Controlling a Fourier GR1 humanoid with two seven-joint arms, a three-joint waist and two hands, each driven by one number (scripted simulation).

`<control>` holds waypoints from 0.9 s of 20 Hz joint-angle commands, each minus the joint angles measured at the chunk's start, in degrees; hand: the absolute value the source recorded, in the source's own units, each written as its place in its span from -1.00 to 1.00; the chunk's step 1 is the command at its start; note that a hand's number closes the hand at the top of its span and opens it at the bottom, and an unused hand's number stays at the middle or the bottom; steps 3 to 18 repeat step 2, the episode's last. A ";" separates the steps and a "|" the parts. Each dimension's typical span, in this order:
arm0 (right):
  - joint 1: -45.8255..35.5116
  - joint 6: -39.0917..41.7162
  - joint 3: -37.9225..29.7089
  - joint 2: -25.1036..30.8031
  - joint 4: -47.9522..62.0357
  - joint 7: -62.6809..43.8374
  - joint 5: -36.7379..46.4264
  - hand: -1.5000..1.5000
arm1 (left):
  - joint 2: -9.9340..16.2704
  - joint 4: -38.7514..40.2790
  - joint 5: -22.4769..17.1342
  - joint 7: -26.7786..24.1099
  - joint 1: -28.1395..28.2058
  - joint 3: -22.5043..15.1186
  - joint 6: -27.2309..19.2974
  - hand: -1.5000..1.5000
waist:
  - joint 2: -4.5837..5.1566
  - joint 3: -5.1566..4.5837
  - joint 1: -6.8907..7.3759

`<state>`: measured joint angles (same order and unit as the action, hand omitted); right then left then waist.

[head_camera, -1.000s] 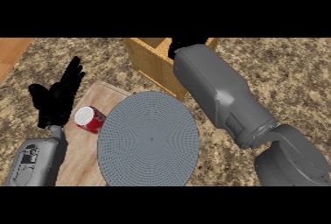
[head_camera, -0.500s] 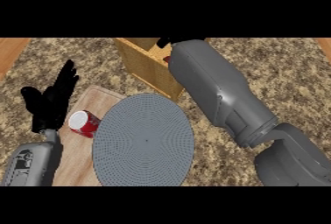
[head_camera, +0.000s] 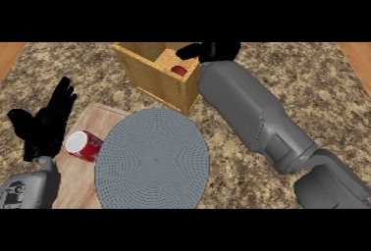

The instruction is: Pick the tomato from the placemat and place it in the basket

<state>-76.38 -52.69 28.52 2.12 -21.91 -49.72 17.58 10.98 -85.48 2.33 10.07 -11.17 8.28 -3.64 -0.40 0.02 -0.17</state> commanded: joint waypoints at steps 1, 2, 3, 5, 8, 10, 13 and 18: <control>6.65 -3.54 1.49 -0.15 -9.43 -1.82 1.82 -1.00 | 0.57 -2.77 -0.05 -0.56 4.31 0.84 0.01 0.00 | -0.74 0.01 -1.54; 8.67 -2.52 1.12 2.74 -12.55 0.04 1.42 -1.00 | 2.41 1.40 -1.38 -0.01 -0.02 3.59 0.31 0.00 | -0.63 0.00 -2.36; 8.67 -2.52 1.12 2.74 -12.55 0.04 1.42 -1.00 | 2.41 1.40 -1.38 -0.01 -0.02 3.59 0.31 0.00 | -0.63 0.00 -2.36; 8.67 -2.52 1.12 2.74 -12.55 0.04 1.42 -1.00 | 2.41 1.40 -1.38 -0.01 -0.02 3.59 0.31 0.00 | -0.63 0.00 -2.36; 8.67 -2.52 1.12 2.74 -12.55 0.04 1.42 -1.00 | 2.41 1.40 -1.38 -0.01 -0.02 3.59 0.31 0.00 | -0.63 0.00 -2.36; 8.67 -2.52 1.12 2.74 -12.55 0.04 1.42 -1.00 | 2.41 1.40 -1.38 -0.01 -0.02 3.59 0.31 0.00 | -0.63 0.00 -2.36; 8.67 -2.52 1.12 2.74 -12.55 0.04 1.42 -1.00 | 2.41 1.40 -1.38 -0.01 -0.02 3.59 0.31 0.00 | -0.63 0.00 -2.36; 8.67 -2.52 1.12 2.74 -12.55 0.04 1.42 -1.00 | 2.41 1.40 -1.38 -0.01 -0.02 3.59 0.31 0.00 | -0.63 0.00 -2.36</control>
